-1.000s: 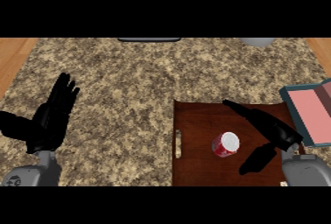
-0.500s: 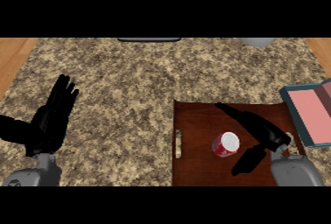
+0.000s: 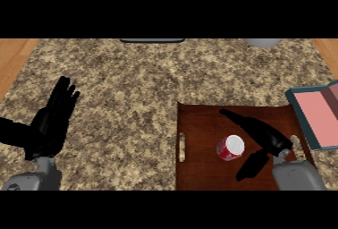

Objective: Pick the can from the tray and place it in the cardboard box

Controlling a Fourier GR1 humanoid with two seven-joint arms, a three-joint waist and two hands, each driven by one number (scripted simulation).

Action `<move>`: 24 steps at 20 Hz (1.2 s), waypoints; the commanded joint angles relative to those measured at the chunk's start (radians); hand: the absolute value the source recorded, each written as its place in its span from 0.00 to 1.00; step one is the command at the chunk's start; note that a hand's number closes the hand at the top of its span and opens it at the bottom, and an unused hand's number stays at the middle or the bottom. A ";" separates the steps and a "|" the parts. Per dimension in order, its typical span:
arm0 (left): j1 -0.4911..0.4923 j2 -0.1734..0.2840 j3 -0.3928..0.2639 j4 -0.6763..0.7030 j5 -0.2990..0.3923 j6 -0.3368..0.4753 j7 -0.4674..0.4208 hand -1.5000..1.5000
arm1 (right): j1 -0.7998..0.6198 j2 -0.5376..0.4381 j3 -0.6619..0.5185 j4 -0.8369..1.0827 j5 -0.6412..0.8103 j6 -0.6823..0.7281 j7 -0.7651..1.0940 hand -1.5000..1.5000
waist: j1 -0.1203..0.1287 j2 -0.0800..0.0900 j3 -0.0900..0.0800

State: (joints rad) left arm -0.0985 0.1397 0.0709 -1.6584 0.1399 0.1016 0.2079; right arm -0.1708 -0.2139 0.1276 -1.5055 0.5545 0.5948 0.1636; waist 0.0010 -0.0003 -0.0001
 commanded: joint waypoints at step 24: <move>-0.006 -0.038 0.004 0.009 -0.032 -0.013 0.001 0.50 | -0.032 0.111 0.128 -0.026 0.385 -0.303 0.015 1.00 | 0.003 0.000 0.000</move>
State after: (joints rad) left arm -0.1131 0.1205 0.0926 -1.6553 0.1208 0.0835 0.2246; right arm -0.1740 -0.1621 0.2076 -1.5311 0.8164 0.3903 0.0611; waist 0.0005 -0.0009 -0.0002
